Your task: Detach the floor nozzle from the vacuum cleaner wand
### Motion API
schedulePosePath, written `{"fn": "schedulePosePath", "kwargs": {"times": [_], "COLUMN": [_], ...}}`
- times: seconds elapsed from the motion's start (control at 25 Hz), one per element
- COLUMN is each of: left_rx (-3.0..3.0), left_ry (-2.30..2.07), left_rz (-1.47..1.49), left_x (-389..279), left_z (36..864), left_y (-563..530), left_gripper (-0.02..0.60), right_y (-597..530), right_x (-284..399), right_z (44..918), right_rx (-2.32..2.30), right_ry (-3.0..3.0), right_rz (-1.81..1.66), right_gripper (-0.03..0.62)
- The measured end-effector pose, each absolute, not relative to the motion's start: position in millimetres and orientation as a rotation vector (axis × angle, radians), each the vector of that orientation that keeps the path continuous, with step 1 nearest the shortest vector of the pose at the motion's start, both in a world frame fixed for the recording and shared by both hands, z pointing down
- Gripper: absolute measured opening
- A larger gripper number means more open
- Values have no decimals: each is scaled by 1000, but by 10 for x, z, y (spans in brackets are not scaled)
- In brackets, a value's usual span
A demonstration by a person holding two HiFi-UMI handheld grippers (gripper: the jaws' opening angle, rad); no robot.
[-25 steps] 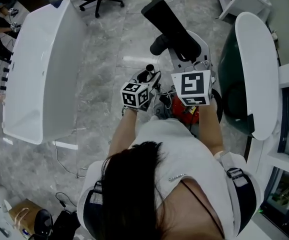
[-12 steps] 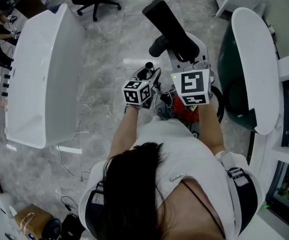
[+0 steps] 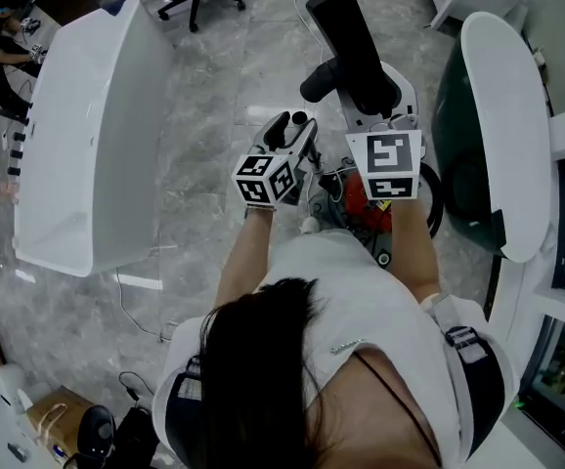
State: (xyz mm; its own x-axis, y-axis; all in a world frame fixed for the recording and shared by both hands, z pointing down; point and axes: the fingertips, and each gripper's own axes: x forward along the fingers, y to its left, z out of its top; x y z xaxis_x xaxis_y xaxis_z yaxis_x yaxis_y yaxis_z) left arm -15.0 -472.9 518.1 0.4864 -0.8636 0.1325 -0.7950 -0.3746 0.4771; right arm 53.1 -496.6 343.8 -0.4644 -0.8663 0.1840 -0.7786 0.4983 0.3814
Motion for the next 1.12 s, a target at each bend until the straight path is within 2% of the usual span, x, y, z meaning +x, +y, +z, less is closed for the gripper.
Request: {"fn": "schedulePosePath", "kwargs": {"times": [0.44,1.12], "left_rx": [2314,2340], "left_ry": [-1452,-1544], "left_rz": [-336,-374], "left_x": [-487,-716], "left_z": [4489,4012], "left_y": [-4356,-3597], "left_gripper": [242,241], "right_y": [-4770,-4002], "right_x": [530,745], "right_z": [3463,3611], "right_rx": [1467,1655], "right_ry": [-2348,-2272], "right_rz": [-289,-154], "right_gripper": [216,216]}}
